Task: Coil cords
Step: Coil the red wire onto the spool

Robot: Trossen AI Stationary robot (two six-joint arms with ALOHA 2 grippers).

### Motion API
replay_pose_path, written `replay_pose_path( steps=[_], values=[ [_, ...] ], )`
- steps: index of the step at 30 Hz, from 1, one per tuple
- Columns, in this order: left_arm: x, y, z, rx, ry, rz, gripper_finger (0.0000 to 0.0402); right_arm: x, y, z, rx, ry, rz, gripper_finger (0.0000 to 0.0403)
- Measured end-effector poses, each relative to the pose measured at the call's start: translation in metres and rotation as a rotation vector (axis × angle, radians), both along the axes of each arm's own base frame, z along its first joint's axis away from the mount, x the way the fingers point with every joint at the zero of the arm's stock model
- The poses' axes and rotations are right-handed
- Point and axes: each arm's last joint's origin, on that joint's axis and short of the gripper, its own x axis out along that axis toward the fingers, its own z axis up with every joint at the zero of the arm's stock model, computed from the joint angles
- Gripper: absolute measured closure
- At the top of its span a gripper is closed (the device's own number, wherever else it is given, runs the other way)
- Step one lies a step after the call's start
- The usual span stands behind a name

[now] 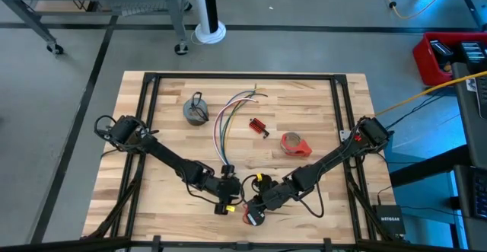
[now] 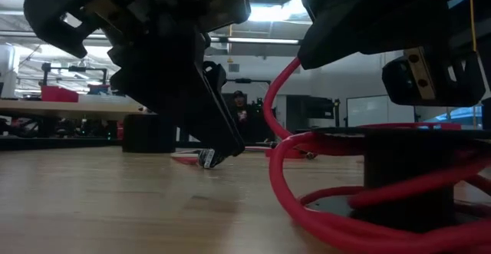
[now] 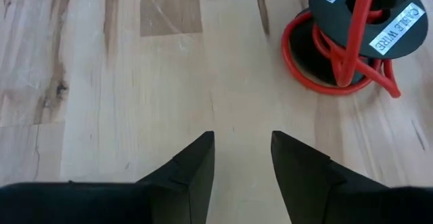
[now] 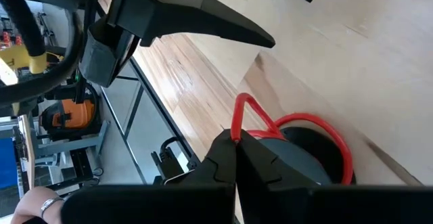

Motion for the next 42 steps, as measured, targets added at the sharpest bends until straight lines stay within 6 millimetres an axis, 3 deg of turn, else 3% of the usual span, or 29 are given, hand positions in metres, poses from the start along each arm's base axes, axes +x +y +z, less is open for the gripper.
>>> replay_pose_path(
  steps=[7, 19, 23, 33, 42],
  values=[
    [0.002, 0.003, 0.001, 0.085, -0.022, -0.074, 0.0263, 0.0, 0.0, 0.0, 0.0, 0.0, 0.0, 0.0402],
    [0.016, 0.034, 0.002, 0.155, -0.05, -0.027, 0.0263, 0.002, 0.002, 0.003, -0.012, -0.05, 0.033, 0.0402],
    [0.022, 0.043, 0.004, 0.102, -0.055, -0.14, 0.0263, 0.004, 0.003, 0.005, -0.022, -0.088, 0.074, 0.0402],
    [0.019, 0.043, 0.002, 0.012, -0.02, -0.389, 0.0263, 0.004, 0.003, 0.005, -0.028, -0.086, 0.077, 0.0402],
    [0.028, 0.04, 0.012, -0.017, -0.183, -0.489, 0.0263, 0.004, 0.003, 0.005, -0.028, -0.087, 0.078, 0.0402]
  ],
)
